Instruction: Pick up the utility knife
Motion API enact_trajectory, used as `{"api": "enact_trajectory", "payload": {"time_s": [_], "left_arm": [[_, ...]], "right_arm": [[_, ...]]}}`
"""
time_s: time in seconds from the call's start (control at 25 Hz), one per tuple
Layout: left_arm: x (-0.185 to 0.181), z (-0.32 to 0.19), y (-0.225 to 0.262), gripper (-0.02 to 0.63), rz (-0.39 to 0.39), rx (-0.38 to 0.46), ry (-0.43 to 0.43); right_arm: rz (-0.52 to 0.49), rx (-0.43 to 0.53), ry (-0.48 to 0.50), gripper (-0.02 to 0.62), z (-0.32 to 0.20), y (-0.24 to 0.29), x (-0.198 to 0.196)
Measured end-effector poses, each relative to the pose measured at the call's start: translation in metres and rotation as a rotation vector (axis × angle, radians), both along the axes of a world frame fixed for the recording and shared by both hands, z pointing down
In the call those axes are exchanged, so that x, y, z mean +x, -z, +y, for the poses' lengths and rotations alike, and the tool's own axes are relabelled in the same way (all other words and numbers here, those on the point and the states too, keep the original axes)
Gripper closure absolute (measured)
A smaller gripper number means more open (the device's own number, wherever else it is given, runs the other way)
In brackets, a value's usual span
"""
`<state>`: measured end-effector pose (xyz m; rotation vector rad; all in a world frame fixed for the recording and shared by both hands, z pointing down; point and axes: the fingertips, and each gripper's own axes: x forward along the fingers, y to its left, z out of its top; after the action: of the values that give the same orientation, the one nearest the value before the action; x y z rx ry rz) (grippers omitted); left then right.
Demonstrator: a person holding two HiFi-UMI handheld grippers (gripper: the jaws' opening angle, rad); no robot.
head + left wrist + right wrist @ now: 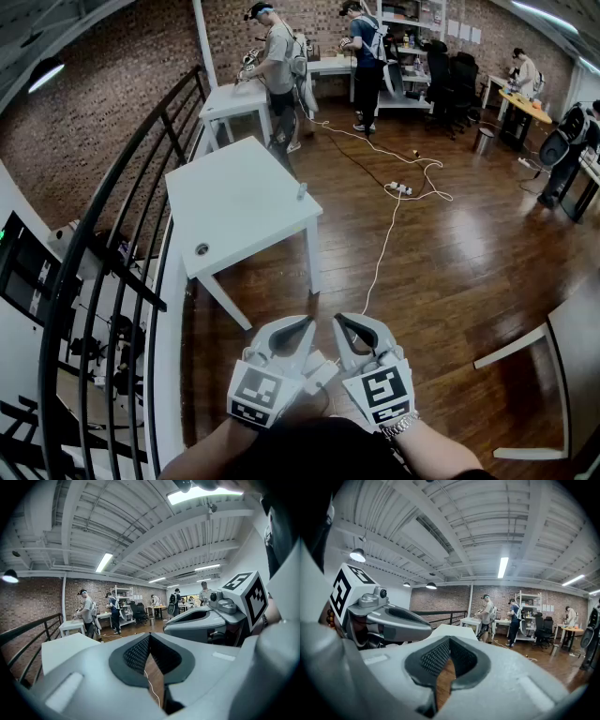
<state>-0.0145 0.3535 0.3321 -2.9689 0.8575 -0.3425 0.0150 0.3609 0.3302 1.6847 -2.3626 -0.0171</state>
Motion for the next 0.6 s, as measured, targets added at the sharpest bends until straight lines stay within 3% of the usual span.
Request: {"api": "enact_trajectory", "payload": {"time_s": [0.32,0.6], "left_arm": [[0.008,-0.007,-0.007,0.589,0.003,-0.007,0.006],[0.008,-0.042,-0.007,0.589,0.025,-0.018,0.000]], "right_arm": [[0.007,-0.007,0.002,0.603,-0.005,-0.005,0.008],[0.013,-0.019,-0.013,0.603,-0.038,-0.008,0.011]]}}
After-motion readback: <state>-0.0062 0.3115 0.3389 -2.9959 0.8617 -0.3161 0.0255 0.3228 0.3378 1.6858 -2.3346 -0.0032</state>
